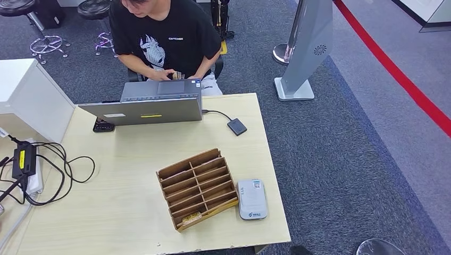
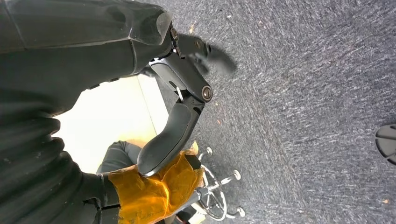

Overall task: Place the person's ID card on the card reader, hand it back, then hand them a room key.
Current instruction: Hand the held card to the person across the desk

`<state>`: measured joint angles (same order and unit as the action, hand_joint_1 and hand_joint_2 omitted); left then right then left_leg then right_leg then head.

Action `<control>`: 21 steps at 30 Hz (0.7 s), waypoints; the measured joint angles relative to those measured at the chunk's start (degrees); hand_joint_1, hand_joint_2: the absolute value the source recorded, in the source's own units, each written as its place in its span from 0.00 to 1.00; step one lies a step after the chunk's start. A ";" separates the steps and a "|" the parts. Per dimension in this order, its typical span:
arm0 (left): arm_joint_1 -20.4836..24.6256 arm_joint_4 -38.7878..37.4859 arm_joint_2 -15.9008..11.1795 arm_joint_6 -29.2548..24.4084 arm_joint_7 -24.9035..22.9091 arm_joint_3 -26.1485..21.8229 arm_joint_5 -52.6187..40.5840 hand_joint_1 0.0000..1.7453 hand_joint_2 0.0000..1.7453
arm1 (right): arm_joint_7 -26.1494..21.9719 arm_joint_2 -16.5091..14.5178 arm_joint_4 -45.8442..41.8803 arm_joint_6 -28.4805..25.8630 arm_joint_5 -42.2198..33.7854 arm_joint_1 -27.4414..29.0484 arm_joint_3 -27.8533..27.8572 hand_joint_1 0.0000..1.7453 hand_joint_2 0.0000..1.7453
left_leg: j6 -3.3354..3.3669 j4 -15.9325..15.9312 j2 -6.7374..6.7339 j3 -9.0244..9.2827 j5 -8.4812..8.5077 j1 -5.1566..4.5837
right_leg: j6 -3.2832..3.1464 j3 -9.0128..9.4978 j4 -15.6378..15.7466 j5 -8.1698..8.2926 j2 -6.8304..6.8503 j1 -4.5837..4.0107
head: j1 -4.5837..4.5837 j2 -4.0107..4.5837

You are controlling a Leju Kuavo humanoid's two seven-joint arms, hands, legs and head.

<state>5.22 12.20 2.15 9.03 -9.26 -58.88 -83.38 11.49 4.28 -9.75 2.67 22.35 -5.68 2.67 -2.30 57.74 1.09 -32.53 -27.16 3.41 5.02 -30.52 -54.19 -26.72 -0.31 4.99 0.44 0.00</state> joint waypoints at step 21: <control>0.04 0.01 -0.01 -0.51 -0.19 0.00 -0.31 0.00 1.00 | 0.01 -1.01 -0.02 1.54 1.92 -0.04 1.73 0.00 0.00 | 0.00 0.00 0.00 0.04 0.00 -0.01 | -0.02 0.00 0.00 -0.01 -0.01 0.01 | 0.01 0.00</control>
<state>5.26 12.21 2.14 8.52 -9.45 -58.88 -83.69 11.50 3.27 -9.77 4.21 24.27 -5.72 4.40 -2.30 57.73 1.09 -32.49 -27.16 3.40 5.00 -30.52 -54.20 -26.74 -0.31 5.00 0.44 0.00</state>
